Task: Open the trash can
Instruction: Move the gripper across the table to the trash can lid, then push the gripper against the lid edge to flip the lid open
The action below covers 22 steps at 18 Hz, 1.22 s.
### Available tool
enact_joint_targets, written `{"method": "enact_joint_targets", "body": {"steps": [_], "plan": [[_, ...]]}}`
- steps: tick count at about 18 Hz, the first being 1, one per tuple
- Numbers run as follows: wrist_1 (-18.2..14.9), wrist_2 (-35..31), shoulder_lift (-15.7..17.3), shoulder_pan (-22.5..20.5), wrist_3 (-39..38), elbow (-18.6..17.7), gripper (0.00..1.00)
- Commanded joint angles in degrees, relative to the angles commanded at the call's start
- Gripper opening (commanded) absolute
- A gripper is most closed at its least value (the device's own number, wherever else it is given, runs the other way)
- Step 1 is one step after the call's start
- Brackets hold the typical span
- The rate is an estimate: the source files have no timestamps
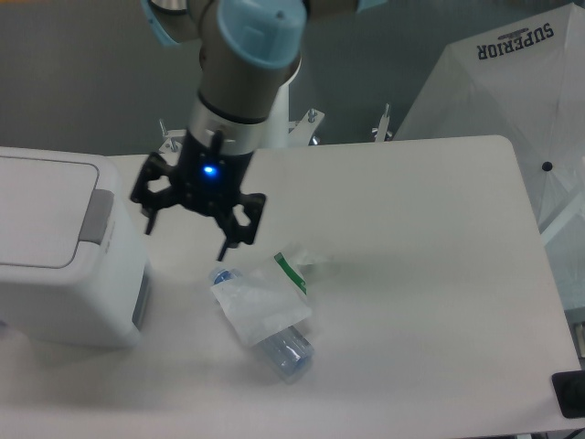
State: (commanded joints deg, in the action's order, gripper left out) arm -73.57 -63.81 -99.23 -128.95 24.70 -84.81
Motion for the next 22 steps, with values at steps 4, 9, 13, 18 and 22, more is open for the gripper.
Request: {"method": "enact_joint_targets", "body": {"steps": [4, 9, 13, 18, 22], "plan": [[0.18, 1.23, 1.75, 1.33, -0.09, -2.11, 1.0], [0.35, 1.14, 2.46, 1.42, -0.09, -3.43, 1.0], [0.53, 0.88, 1.67, 1.68, -0.18, -3.34, 1.0], [0.53, 0.79, 1.5, 1.68, -0.18, -3.34, 1.0], [0.53, 0.62, 1.06, 1.59, -0.09, -3.34, 1.0]]}}
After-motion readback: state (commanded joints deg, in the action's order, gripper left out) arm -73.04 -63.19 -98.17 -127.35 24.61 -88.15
